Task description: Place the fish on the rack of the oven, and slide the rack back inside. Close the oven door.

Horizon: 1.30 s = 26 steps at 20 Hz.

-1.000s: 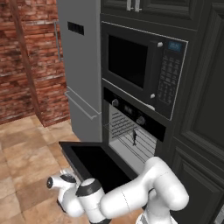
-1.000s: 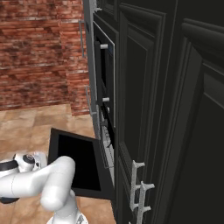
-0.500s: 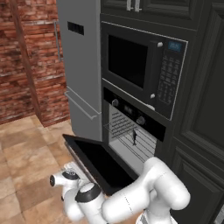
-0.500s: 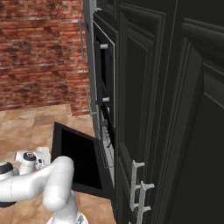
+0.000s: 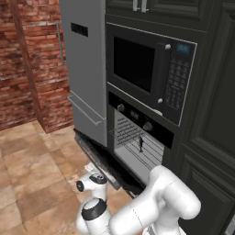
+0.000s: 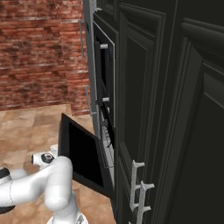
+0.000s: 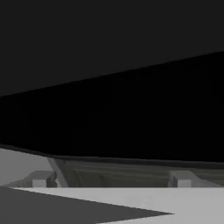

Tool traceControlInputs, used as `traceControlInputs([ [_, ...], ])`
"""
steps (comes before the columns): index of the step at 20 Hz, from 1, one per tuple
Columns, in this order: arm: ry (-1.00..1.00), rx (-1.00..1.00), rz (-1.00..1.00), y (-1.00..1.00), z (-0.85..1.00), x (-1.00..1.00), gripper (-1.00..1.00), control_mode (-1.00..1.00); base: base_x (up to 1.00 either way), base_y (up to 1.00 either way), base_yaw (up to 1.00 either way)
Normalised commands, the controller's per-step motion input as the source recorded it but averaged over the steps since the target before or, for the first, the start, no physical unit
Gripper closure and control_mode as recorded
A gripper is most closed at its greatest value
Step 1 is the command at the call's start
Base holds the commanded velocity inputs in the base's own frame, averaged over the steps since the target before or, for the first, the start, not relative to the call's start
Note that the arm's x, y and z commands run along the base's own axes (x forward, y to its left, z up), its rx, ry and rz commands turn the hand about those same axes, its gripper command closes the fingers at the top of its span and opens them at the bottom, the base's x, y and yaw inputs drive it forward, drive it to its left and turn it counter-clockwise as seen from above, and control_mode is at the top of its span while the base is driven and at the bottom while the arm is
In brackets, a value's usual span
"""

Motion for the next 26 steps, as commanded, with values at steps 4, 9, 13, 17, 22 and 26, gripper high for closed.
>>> traceControlInputs([
  [4,-0.07,-0.34,-0.4,-0.7,0.2,0.47,-1.0,-1.0,0.0,0.0,0.0],
  [9,-0.07,-0.33,-0.39,-0.65,0.3,0.53,-1.0,-1.0,0.0,0.0,0.0],
  [13,-0.04,-0.27,-0.37,-0.86,0.25,0.52,-1.0,-1.0,0.0,0.0,0.0],
  [17,-0.07,-0.17,-0.3,-1.0,0.17,0.49,-1.0,-1.0,0.0,0.0,0.0],
  [22,-0.11,-0.08,-0.28,-1.0,-0.03,0.41,-1.0,-1.0,0.0,0.0,0.0],
  [26,-0.13,0.0,-0.28,-1.0,-0.33,0.37,-1.0,-1.0,0.0,0.0,0.0],
])
